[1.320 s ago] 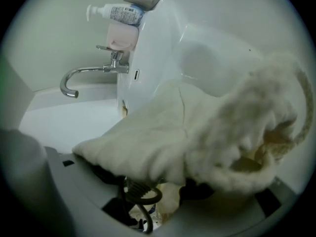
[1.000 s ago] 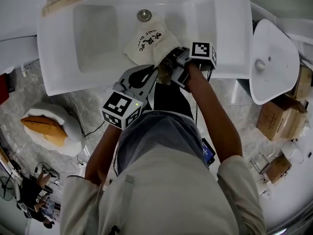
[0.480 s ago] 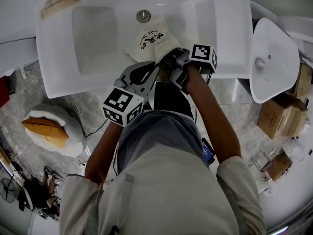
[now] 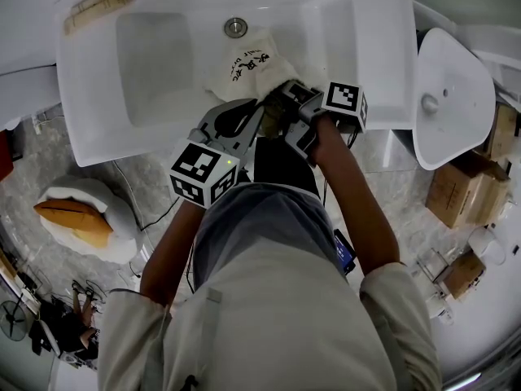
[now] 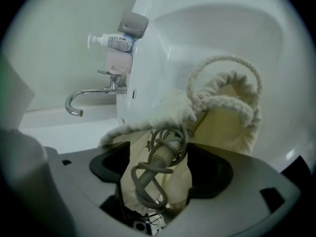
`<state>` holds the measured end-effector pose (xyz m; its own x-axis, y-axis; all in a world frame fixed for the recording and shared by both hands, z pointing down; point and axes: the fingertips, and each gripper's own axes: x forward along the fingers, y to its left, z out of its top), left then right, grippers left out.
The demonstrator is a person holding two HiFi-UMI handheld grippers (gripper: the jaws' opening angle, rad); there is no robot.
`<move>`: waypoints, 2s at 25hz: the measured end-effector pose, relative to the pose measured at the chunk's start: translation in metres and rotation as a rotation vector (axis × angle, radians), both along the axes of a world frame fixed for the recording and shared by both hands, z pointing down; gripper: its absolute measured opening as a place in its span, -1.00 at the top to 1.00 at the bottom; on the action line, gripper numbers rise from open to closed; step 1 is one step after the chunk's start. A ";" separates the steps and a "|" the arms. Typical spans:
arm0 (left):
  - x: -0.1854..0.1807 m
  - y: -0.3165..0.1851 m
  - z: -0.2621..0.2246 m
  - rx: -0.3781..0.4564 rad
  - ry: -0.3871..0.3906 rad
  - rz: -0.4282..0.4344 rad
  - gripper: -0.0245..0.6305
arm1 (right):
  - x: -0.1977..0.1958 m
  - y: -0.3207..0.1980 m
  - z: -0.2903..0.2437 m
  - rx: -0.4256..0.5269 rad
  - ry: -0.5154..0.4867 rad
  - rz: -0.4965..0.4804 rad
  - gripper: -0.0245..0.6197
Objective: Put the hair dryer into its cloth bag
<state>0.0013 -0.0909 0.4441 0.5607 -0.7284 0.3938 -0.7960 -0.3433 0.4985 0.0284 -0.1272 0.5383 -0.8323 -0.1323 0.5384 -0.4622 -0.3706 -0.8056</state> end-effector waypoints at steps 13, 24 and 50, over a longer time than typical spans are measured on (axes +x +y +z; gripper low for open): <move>0.003 0.003 0.004 0.001 -0.016 0.033 0.84 | 0.016 0.011 -0.017 0.032 -0.025 -0.033 -0.16; 0.010 0.012 0.007 -0.022 -0.037 0.046 0.84 | 0.021 0.022 -0.029 0.078 -0.040 -0.124 -0.05; -0.023 0.018 -0.043 0.083 -0.026 0.029 0.84 | 0.046 0.047 -0.070 0.336 0.101 -0.168 0.51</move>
